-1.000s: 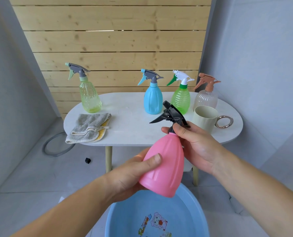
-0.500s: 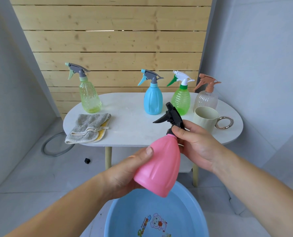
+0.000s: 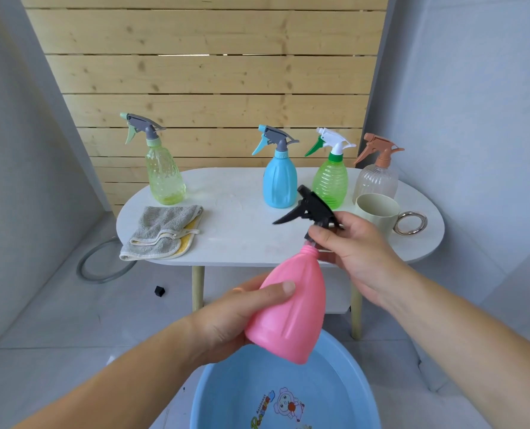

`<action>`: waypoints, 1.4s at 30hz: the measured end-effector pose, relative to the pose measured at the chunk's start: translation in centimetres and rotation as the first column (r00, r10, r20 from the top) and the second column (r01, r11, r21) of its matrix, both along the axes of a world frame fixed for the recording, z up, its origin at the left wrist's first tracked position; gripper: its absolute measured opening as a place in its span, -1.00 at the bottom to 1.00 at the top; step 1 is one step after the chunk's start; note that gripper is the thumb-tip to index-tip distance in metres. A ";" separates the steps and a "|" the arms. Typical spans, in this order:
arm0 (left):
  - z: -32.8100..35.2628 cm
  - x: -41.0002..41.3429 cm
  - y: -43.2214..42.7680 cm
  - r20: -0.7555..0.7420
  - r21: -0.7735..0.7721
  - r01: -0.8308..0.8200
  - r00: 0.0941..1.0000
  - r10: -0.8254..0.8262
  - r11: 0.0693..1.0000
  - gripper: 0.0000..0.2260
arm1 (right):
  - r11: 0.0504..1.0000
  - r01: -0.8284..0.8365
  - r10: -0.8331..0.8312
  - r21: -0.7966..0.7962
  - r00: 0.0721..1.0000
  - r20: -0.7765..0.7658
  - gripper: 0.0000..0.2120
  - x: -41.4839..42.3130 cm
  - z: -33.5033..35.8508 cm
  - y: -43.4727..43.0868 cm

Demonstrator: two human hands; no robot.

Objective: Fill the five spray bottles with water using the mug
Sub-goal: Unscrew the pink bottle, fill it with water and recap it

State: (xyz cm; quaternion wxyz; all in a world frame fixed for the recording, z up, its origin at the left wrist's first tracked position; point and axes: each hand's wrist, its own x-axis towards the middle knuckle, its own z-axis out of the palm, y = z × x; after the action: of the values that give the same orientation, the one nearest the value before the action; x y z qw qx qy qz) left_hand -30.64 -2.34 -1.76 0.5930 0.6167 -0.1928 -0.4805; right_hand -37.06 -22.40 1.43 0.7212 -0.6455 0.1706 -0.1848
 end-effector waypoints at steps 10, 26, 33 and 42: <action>-1.2 1.7 2.5 0.100 0.132 -0.177 0.981 0.164 0.975 -0.22 | 0.883 0.464 -0.448 -0.069 0.878 0.169 -0.79 3.3 2.6 -4.7; -1.9 2.0 2.8 0.178 0.139 -0.130 0.978 0.104 0.982 -0.23 | 0.943 0.272 -0.323 -0.190 0.886 -0.332 -0.78 8.1 -5.5 -1.8; -2.0 2.2 2.7 0.178 0.153 -0.115 0.980 0.087 0.981 -0.28 | 0.894 0.114 -0.317 -0.434 0.844 -0.432 -0.72 7.7 -4.8 -2.6; -1.8 1.6 1.6 0.183 0.125 -0.108 0.979 0.084 0.986 -0.28 | 0.722 0.184 -0.453 -0.667 0.855 -0.254 -0.75 5.5 -2.2 -2.9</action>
State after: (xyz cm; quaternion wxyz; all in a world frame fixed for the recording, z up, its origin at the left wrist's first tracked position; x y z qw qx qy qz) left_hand -29.08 -0.75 -3.57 0.5532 0.7042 -0.1818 -0.4063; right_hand -31.58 -25.30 -0.81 0.3735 -0.8290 0.3545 -0.2183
